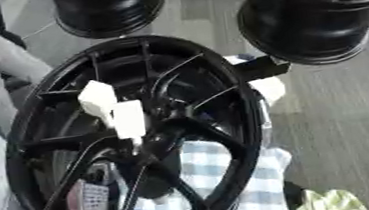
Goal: Pull the pin out of the wheel hub.
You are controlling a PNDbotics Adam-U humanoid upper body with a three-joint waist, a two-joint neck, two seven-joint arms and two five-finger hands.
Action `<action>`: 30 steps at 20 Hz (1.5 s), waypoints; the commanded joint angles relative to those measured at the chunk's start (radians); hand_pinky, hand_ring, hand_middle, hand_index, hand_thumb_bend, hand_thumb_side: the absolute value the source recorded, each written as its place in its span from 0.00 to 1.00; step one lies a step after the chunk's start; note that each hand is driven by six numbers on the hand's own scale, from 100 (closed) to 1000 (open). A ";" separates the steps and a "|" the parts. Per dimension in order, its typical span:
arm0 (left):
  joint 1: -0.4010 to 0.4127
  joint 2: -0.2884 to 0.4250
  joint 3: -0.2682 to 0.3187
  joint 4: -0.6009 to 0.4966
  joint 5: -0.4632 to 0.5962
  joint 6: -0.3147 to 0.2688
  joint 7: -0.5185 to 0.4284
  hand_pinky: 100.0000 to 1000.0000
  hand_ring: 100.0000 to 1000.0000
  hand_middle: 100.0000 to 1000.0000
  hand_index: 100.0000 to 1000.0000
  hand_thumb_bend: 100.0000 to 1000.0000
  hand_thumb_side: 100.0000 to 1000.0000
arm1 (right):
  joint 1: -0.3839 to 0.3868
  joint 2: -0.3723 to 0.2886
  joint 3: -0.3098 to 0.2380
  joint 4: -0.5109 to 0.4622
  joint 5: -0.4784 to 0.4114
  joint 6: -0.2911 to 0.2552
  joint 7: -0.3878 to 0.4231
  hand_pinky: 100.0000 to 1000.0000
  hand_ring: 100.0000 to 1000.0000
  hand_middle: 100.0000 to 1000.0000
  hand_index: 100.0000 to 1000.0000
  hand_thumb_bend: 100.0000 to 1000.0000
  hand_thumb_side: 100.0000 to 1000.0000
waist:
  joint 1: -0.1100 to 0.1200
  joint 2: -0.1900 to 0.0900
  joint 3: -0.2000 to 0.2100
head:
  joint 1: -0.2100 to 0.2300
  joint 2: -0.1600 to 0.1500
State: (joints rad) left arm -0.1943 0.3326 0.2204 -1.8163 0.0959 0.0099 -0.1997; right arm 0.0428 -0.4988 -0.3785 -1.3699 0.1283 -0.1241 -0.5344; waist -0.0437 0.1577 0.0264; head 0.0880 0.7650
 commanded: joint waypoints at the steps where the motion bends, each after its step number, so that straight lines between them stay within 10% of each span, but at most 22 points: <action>1: -0.008 0.012 0.010 -0.011 0.003 0.000 0.002 0.74 0.75 0.77 0.86 0.31 0.39 | -0.011 -0.026 -0.007 -0.050 0.012 -0.004 0.000 0.83 0.85 0.84 0.98 0.17 0.36 | 0.001 -0.009 0.001 | -0.001 0.005; 30: 0.000 -0.015 0.002 -0.006 0.003 0.002 -0.013 0.74 0.75 0.77 0.85 0.31 0.40 | -0.097 0.028 0.227 -0.367 -0.075 -0.035 0.295 0.77 0.78 0.75 0.93 0.00 0.31 | 0.015 0.002 0.011 | -0.020 0.005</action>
State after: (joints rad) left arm -0.1878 0.3061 0.2194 -1.8103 0.0969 0.0127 -0.2093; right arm -0.0449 -0.4547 -0.1514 -1.7116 0.0624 -0.1574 -0.2526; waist -0.0313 0.1696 0.0379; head 0.0690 0.7650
